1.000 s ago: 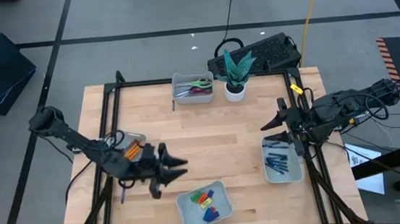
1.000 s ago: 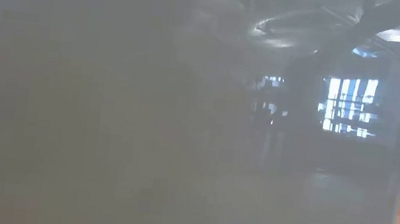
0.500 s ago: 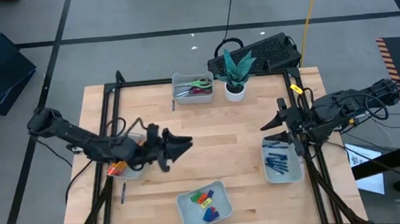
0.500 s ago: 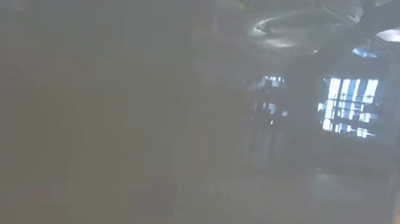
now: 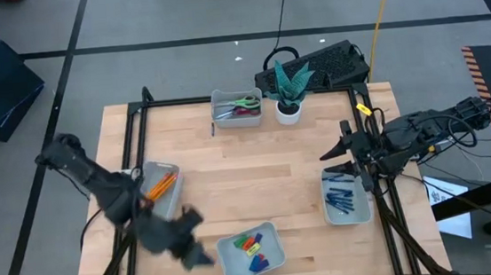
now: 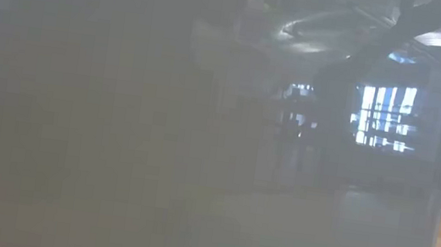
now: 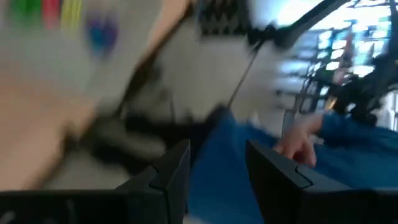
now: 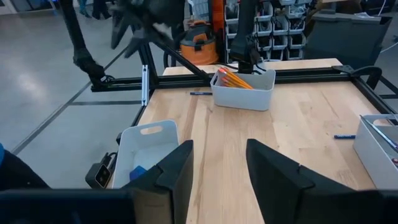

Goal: Sort crayons/erasers/pens/pencils in bins
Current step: Move the blue crayon to the center of the table

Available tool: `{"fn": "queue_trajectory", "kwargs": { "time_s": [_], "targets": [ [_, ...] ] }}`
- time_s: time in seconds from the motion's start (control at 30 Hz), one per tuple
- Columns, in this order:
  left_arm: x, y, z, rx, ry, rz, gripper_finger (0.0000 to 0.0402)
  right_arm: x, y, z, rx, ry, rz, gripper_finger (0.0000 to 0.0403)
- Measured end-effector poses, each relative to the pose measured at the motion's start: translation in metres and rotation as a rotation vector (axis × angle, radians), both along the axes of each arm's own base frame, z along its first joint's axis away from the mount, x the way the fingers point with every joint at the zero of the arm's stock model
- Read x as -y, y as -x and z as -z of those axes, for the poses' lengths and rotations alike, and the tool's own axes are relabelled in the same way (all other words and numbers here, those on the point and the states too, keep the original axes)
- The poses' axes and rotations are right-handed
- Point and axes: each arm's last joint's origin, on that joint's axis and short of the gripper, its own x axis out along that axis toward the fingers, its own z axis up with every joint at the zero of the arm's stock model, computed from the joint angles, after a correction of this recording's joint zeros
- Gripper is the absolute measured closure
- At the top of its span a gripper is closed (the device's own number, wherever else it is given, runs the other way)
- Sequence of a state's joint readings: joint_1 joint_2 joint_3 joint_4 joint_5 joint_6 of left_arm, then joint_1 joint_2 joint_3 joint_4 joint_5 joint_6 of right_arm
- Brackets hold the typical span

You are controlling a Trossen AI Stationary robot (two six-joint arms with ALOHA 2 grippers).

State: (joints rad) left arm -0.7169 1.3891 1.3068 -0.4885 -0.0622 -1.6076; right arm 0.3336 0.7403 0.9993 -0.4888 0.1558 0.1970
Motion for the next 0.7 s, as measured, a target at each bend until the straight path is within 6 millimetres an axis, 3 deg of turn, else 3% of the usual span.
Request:
{"fn": "queue_trajectory", "kwargs": {
  "time_s": [0.17, 0.33, 0.53, 0.7],
  "targets": [
    [0.041, 0.032, 0.029, -0.341, 0.128, -0.012, 0.0245, 0.000, 0.000, 0.000, 0.000, 0.000, 0.000, 0.0264],
    [0.053, 0.058, 0.060, -0.717, 0.123, -0.126, 0.0245, 0.000, 0.000, 0.000, 0.000, 0.000, 0.000, 0.0263],
    [0.075, 0.042, 0.072, -0.891, 0.308, -0.081, 0.0245, 0.000, 0.000, 0.000, 0.000, 0.000, 0.000, 0.0263],
    [0.080, 0.033, 0.116, -0.976, 0.100, -0.096, 0.0245, 0.000, 0.000, 0.000, 0.000, 0.000, 0.001, 0.0263]
  ]
}}
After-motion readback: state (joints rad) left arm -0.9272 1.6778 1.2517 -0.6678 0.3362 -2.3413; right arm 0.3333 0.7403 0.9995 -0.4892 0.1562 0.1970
